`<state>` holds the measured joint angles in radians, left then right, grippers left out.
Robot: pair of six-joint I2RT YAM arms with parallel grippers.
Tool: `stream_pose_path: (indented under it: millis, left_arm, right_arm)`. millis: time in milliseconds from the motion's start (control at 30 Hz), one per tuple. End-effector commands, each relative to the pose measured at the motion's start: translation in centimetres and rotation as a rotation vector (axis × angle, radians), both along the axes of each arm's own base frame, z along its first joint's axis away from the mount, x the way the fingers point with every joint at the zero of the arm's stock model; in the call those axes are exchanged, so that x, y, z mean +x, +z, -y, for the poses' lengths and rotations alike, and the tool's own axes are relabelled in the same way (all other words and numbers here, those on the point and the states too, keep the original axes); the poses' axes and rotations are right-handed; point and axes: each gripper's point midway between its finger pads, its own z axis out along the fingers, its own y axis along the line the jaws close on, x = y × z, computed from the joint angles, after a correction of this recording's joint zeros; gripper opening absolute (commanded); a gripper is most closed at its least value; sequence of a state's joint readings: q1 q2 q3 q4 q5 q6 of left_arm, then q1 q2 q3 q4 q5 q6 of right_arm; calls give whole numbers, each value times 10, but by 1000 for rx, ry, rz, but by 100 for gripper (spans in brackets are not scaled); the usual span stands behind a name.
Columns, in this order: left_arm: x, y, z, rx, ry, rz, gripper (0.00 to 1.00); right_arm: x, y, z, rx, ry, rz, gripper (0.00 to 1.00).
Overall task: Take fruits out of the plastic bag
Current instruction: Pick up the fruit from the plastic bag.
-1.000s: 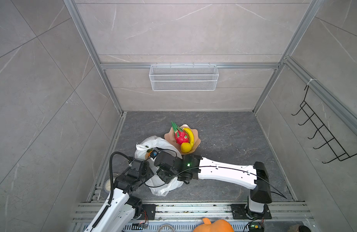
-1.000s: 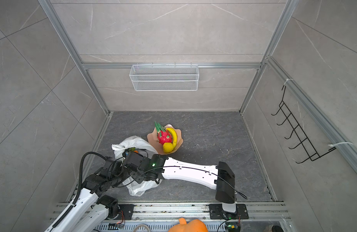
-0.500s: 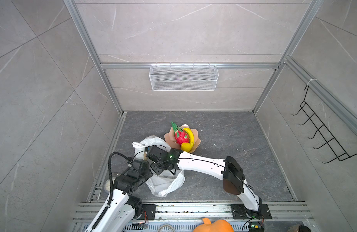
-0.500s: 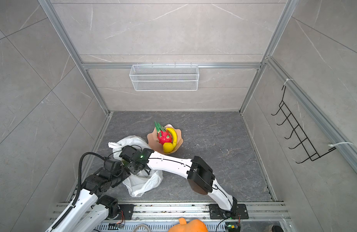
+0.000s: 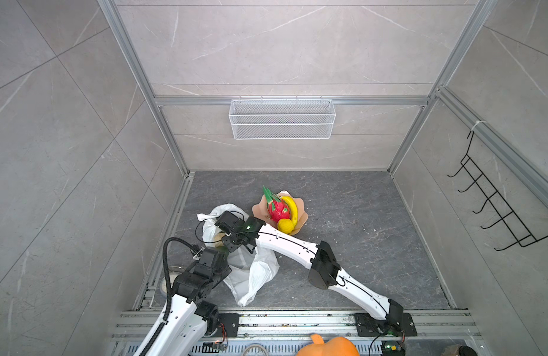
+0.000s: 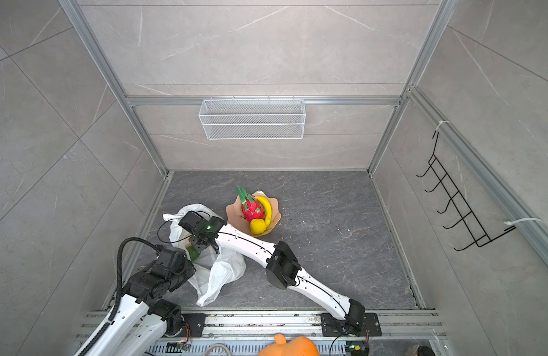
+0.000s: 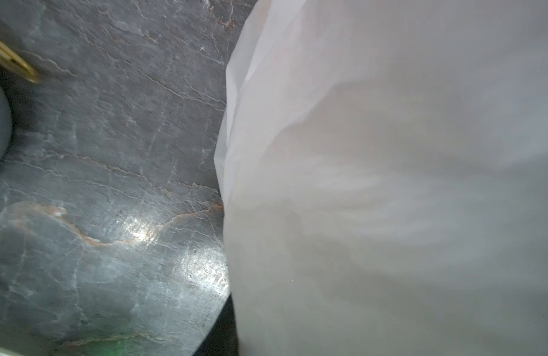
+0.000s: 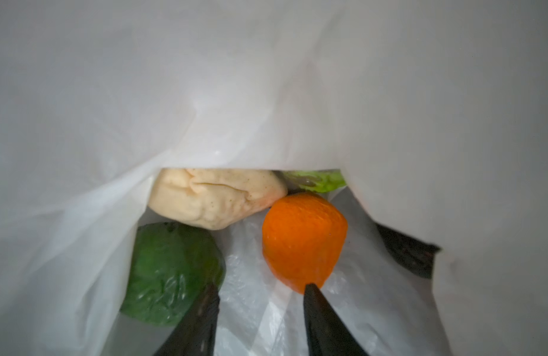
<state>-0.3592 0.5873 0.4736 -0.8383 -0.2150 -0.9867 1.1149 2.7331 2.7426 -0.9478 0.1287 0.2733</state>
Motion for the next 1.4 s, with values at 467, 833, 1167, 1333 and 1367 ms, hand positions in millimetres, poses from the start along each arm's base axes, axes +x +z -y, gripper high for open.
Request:
stream_pose_path:
  millis: [467,833,1167,1333,1367]
  left_arm:
    - [-2,-4,-3,5,20,-2,0]
    - [0,0,-1,0,10,4,0]
    - [0,1,-3,2,18,10,0]
    - [1,6,-4,8,19,19,0]
    - [1,6,-4,9,20,20,0]
  right_arm:
    - [30,-37,10,-53,-93,70,69]
    - [37,-50,-1,-1,-79,51,64]
    - [25,2,0,13,-42,100,44]
    - [2,37,4,45,-9,124,41]
    - [-3,42,6,55,-4,129,41]
